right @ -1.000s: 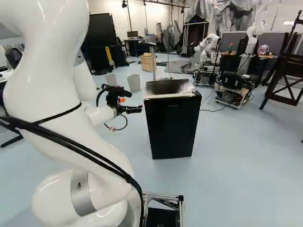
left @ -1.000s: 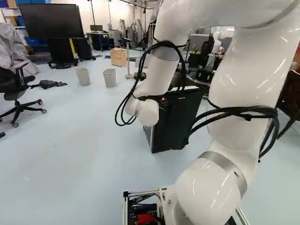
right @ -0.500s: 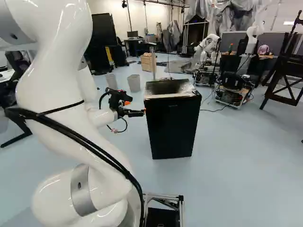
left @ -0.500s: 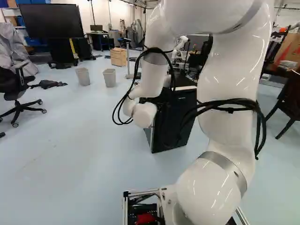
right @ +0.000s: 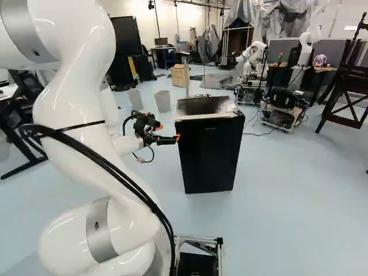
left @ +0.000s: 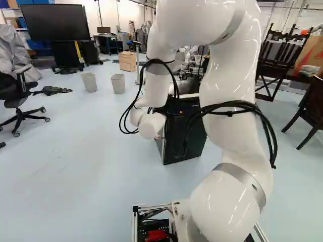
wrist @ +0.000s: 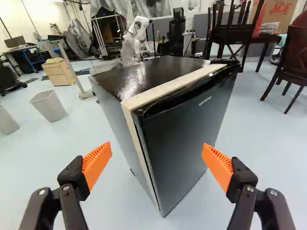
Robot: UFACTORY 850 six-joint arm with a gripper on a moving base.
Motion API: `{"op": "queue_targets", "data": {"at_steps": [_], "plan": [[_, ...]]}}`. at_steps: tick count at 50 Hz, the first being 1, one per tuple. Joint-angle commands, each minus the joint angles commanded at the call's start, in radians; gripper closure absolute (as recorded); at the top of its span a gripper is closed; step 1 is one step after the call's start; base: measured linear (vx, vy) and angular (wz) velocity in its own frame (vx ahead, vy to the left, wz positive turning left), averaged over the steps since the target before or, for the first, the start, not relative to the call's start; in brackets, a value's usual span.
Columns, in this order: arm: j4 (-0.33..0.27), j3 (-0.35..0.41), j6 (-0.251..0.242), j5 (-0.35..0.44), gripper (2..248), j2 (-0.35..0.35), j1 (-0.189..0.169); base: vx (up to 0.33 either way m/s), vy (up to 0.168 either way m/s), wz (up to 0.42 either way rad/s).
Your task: Grab a drink from the fridge
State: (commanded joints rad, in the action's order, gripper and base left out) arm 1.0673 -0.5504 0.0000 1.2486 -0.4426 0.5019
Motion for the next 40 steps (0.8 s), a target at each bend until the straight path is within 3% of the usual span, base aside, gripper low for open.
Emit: {"op": "queue_targets", "data": {"at_steps": [21, 40], "plan": [[0.079, -0.073, 0.000, 0.053, 3, -0.090, 0.017, 0.000, 0.000, 0.000], [0.088, -0.138, 0.000, 0.056, 3, -0.130, 0.014, 0.000, 0.000, 0.000]]}}
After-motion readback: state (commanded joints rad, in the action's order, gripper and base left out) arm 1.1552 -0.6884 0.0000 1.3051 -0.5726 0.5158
